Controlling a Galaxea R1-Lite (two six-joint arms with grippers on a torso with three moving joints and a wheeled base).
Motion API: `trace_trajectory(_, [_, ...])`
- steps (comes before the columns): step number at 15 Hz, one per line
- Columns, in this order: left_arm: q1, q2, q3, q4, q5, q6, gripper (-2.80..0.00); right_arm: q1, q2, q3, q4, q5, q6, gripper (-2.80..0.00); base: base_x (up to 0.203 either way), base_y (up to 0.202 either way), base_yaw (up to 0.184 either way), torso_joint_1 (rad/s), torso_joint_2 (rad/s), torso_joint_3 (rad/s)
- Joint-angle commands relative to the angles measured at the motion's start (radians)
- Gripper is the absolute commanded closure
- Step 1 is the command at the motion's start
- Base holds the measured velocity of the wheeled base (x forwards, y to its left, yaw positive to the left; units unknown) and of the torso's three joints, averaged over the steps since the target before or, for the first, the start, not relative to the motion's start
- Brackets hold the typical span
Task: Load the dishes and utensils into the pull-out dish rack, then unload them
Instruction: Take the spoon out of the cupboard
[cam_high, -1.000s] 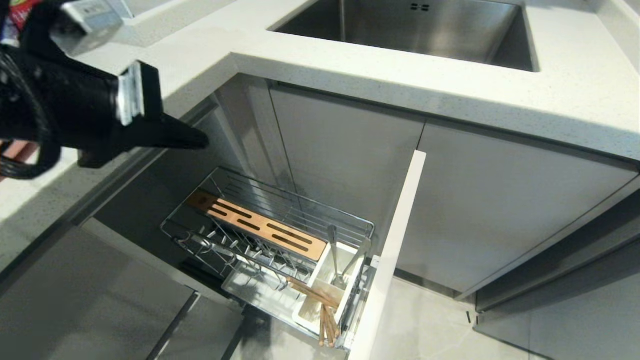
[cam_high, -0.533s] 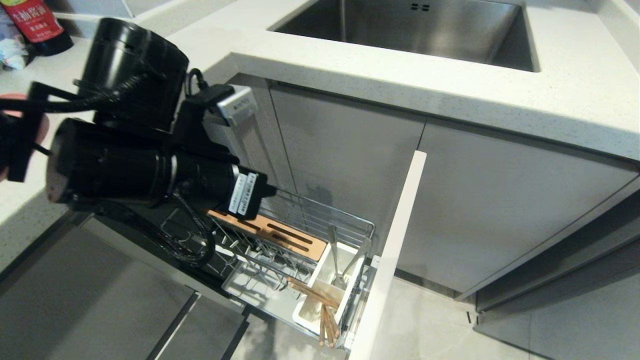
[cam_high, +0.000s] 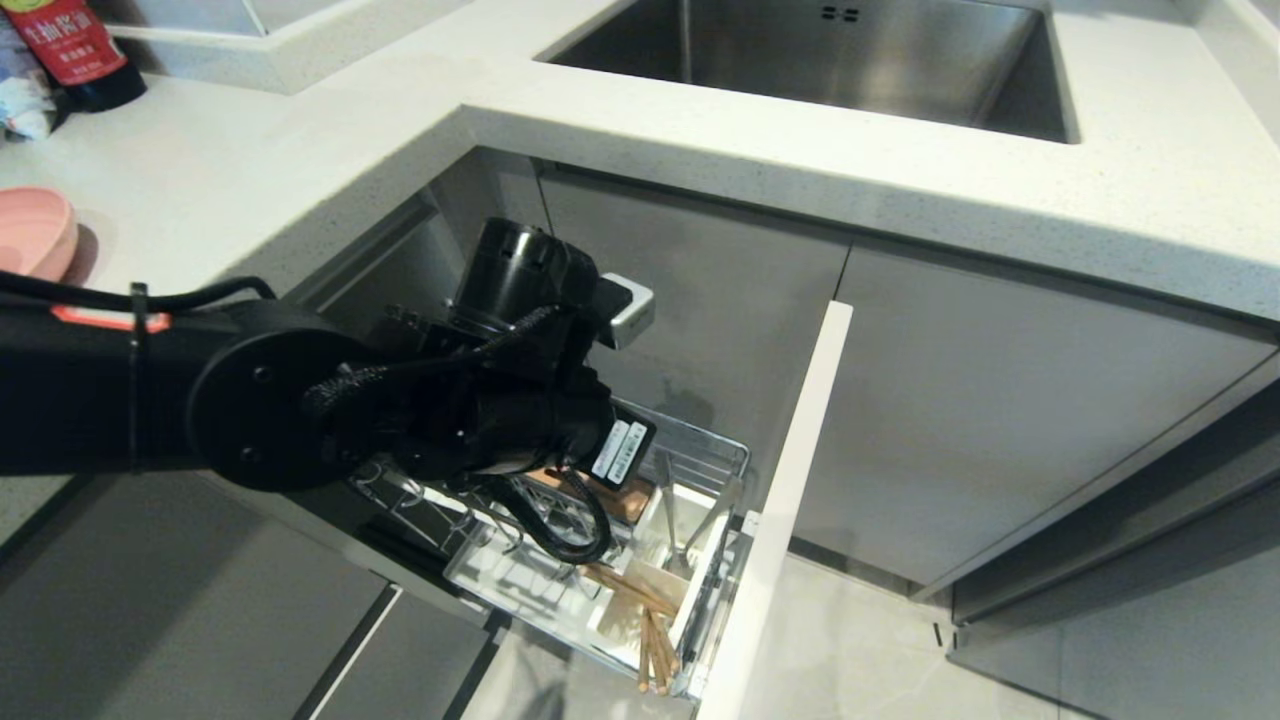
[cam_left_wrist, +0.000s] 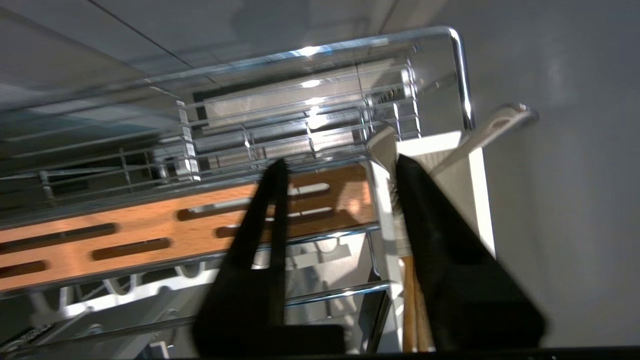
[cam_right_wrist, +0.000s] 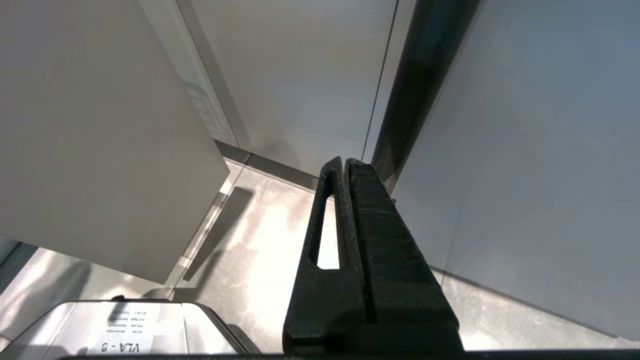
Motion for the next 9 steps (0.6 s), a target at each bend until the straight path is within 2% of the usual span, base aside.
trace_trajectory(1, [-0.013, 0.048, 0.006, -0.004, 0.004, 0.0, -2.8, 0.0, 0.0, 0.0, 0.001, 0.0, -0.002, 0.0, 0.0, 0.0, 0.0, 0.0, 0.0, 0.0])
trace_trajectory(5, [-0.032, 0.108, 0.037, -0.127, 0.017, -0.004, -2.8, 0.0, 0.0, 0.0, 0.0, 0.0, 0.0, 0.0, 0.0, 0.0, 0.0, 0.0, 0.0, 0.0])
trace_trajectory(9, [-0.032, 0.14, 0.04, -0.127, 0.033, 0.001, -2.8, 0.0, 0.0, 0.0, 0.0, 0.0, -0.001, 0.0, 0.0, 0.0, 0.0, 0.0, 0.0, 0.0])
